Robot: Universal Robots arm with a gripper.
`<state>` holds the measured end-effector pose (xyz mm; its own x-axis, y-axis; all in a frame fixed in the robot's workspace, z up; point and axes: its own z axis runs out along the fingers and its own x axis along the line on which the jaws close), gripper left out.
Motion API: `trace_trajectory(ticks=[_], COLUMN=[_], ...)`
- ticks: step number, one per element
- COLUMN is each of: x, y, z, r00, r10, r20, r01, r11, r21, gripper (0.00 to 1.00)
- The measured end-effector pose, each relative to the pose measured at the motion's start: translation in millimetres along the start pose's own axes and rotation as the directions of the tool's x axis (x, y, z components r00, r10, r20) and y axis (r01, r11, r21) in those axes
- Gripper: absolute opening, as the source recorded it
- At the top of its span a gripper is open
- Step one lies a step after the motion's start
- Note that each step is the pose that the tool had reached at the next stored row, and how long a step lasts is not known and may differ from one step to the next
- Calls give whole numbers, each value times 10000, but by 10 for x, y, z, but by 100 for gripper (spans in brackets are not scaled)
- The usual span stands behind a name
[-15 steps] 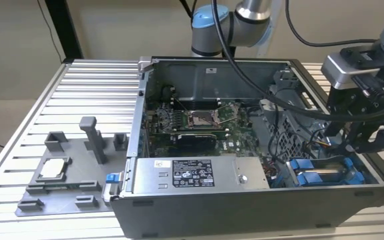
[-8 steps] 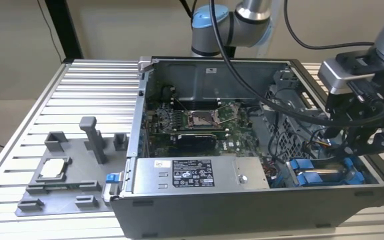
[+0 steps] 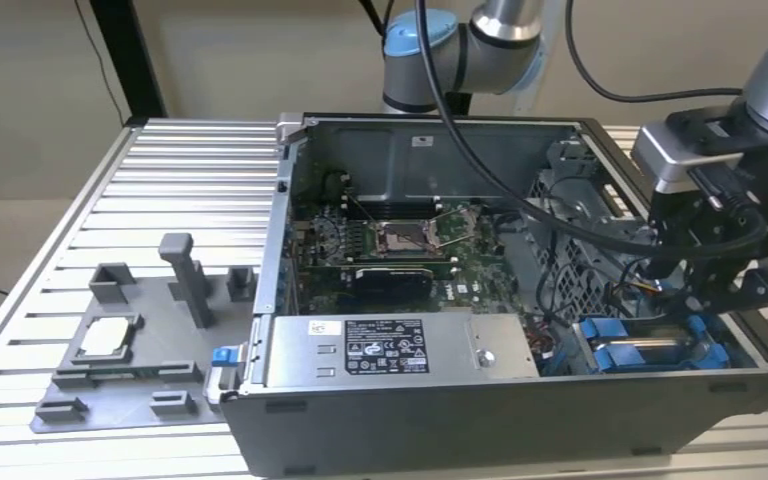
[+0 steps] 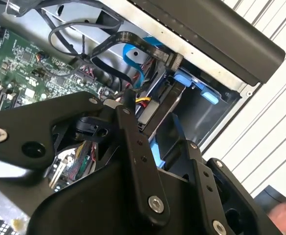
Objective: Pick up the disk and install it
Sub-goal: 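Insert the first disk wire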
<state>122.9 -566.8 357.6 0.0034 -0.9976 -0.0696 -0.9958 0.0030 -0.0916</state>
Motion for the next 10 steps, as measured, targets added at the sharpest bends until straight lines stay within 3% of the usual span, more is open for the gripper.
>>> trace_trajectory(ticks=[2, 10], x=[1, 2], y=[1, 1], z=[10, 17], r00=[10000, 10000], r10=[-3, -4], r20=[-4, -4], r01=[3, 4], r11=[10000, 10000], r21=[47, 51], gripper=[100, 100])
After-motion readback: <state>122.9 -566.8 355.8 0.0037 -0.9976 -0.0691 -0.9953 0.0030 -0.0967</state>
